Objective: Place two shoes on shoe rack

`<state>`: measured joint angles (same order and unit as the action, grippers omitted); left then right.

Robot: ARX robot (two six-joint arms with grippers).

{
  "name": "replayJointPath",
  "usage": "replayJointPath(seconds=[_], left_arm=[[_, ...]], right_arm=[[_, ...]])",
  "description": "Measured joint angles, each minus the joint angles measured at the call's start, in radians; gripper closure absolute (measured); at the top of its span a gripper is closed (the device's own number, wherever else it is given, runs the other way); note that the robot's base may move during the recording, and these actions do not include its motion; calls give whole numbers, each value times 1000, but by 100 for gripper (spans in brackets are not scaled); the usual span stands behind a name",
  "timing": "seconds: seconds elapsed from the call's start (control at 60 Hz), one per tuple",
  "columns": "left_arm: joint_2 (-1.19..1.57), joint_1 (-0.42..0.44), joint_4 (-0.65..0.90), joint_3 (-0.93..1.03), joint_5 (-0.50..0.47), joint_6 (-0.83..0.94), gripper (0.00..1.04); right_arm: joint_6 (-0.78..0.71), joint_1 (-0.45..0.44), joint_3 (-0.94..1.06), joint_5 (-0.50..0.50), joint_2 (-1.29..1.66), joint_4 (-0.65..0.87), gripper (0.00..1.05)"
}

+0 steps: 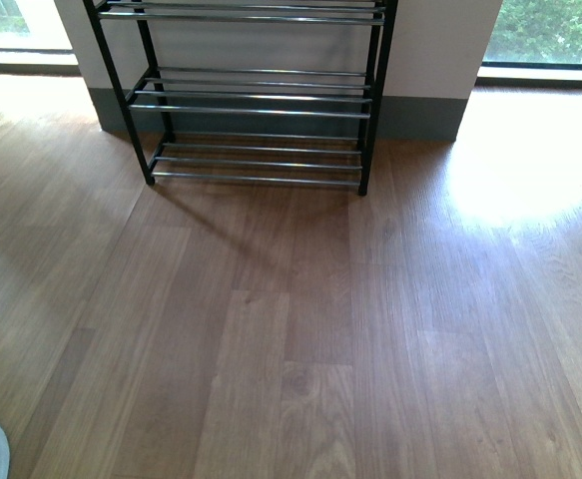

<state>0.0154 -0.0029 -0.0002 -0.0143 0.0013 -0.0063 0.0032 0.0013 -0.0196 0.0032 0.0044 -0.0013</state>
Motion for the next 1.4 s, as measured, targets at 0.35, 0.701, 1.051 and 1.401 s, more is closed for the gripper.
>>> replayJointPath(seconds=[0.35,0.701,1.051,1.401], left_arm=[[0,0,0,0,-1,0,9],[0,0,0,0,-2,0,9],[0,0,0,0,-2,0,9],[0,0,0,0,-5,0,9]], right_arm=[[0,0,0,-5,-1,0,9],[0,0,0,-2,-1,0,9],[0,0,0,-3,0,0,9],[0,0,0,-8,-1,0,9]])
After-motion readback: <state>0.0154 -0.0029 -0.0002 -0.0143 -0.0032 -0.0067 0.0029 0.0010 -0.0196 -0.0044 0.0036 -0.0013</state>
